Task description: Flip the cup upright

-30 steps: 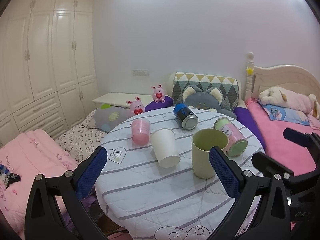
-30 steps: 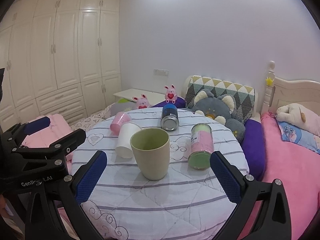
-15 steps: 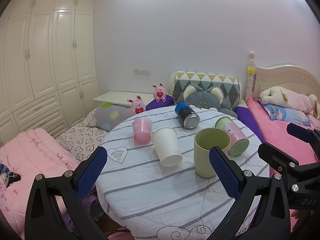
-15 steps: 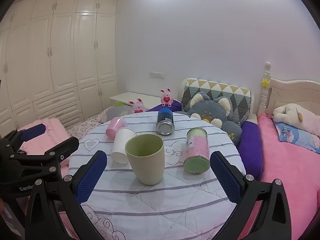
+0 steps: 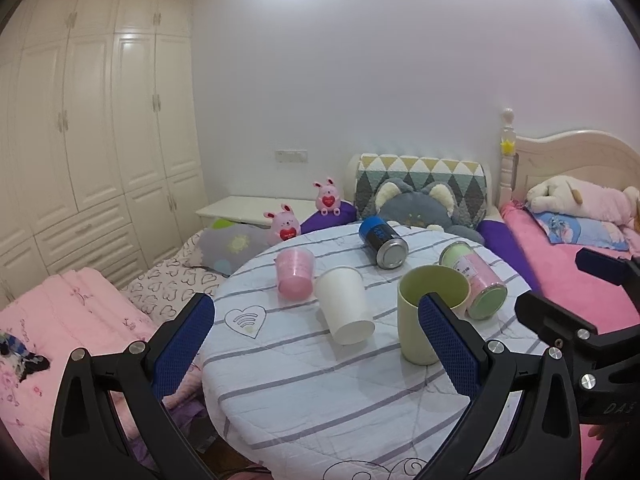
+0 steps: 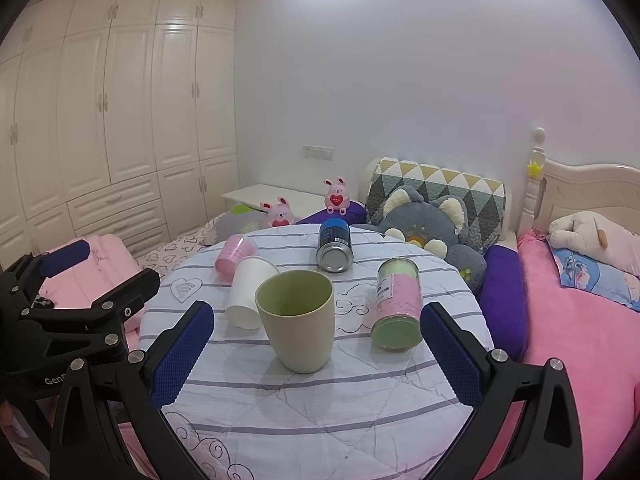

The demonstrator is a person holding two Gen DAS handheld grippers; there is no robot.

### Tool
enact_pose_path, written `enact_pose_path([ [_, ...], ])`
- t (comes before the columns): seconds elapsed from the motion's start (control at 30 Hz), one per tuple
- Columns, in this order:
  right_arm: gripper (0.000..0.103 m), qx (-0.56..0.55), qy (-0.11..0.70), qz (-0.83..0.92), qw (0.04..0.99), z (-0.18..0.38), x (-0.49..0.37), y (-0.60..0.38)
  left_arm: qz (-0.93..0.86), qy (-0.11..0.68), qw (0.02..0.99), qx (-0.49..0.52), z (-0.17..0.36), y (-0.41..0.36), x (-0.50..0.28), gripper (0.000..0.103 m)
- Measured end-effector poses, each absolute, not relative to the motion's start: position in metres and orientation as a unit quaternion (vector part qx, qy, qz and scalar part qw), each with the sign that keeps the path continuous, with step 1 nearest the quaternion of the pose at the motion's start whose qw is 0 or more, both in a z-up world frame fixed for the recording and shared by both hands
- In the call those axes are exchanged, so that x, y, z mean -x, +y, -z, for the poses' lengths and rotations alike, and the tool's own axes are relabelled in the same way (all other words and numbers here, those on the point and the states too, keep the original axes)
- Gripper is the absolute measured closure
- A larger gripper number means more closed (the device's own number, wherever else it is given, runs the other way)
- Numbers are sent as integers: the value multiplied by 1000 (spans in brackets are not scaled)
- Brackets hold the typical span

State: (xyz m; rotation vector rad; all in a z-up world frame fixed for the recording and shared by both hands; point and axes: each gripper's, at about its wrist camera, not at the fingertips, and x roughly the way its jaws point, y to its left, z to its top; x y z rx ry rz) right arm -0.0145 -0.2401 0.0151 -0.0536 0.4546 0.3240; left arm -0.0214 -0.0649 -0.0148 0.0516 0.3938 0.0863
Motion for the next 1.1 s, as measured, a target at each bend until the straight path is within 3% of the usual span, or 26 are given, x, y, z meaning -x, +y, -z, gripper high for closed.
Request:
enact_pose_path([
  [1.1,0,25,276,-143,950,8,-18,-235,-35,225,974,-15,23,-56,-8,0],
])
